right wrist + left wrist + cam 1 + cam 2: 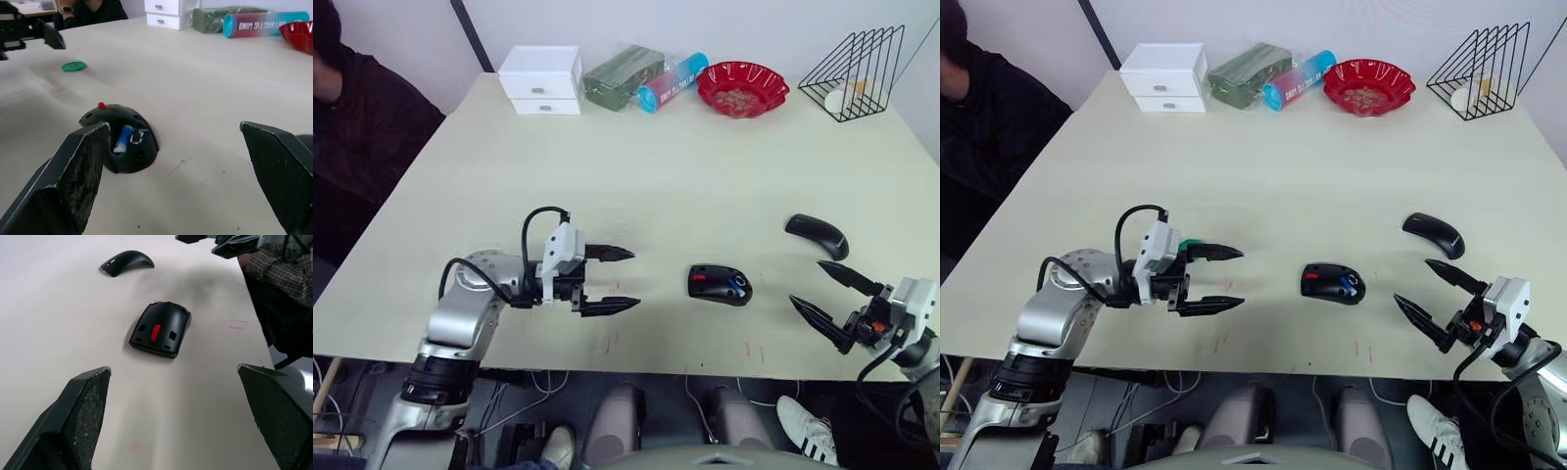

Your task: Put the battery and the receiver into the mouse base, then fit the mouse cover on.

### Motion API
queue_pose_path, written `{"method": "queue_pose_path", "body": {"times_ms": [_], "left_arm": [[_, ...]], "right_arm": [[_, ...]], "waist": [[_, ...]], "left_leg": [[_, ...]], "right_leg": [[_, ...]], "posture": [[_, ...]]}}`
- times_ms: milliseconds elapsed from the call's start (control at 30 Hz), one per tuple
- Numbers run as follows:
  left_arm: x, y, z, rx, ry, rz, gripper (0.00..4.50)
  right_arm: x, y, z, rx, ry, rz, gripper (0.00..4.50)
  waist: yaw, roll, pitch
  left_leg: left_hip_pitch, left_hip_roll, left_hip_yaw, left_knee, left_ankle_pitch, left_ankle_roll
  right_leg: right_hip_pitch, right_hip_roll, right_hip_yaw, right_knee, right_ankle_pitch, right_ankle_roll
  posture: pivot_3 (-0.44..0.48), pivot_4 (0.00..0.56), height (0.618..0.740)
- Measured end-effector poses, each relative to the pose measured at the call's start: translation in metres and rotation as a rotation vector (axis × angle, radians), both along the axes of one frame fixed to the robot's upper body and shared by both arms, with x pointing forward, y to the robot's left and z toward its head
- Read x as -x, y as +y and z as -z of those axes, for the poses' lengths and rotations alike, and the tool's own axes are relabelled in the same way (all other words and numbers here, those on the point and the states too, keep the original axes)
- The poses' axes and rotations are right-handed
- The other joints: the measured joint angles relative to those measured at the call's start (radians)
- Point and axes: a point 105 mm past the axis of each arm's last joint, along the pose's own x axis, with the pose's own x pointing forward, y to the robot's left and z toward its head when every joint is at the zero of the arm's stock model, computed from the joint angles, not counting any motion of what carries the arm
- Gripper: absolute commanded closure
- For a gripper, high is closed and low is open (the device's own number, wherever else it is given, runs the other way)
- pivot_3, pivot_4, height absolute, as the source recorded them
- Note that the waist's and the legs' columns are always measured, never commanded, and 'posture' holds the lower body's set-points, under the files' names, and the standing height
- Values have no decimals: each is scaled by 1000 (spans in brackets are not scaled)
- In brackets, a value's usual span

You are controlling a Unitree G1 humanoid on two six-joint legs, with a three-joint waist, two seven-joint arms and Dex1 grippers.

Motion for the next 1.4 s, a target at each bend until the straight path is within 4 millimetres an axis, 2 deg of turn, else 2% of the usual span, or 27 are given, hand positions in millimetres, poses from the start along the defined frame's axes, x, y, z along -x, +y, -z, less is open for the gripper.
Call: {"method": "queue_pose_path", "body": {"times_ms": [233,333,667,867,967,1200,1400], "left_arm": [[10,14,-9,8,-21,-3,52],[12,14,-10,9,-22,7,52],[16,11,-19,26,-52,39,52],[14,11,-28,25,-89,77,52],[9,13,-32,28,-99,87,52],[6,13,-42,35,-113,132,52],[6,12,-46,43,-116,151,52]], "right_arm": [[-22,-13,-5,31,16,44,13],[-35,-22,-8,56,44,63,13],[-58,-43,-10,125,126,56,13],[-83,-59,-8,244,205,107,13],[-94,-63,-10,222,228,137,13],[-104,-68,-12,265,271,137,13],[-104,-71,-2,284,344,134,13]], "waist": [[-1,1,1],[2,1,1],[-1,1,2],[-2,1,3],[-1,1,3],[-2,1,3],[-3,1,3]], "left_leg": [[1,0,0,0,0,0],[0,-1,1,0,0,0],[0,-1,1,-1,0,0],[0,-1,5,-1,0,0],[-2,-1,7,-1,0,0],[-3,-1,10,-5,0,0],[-2,-1,13,-10,0,0]], "right_leg": [[0,1,0,0,0,0],[0,1,0,0,0,0],[-1,2,0,0,2,3],[-3,2,3,0,2,3],[-6,2,4,1,2,3],[-9,2,7,0,2,4],[-10,2,8,-1,2,4]], "posture": [[0,150,740],[0,150,740],[0,150,740],[0,150,740],[0,150,740],[0,150,740],[0,150,740]]}}
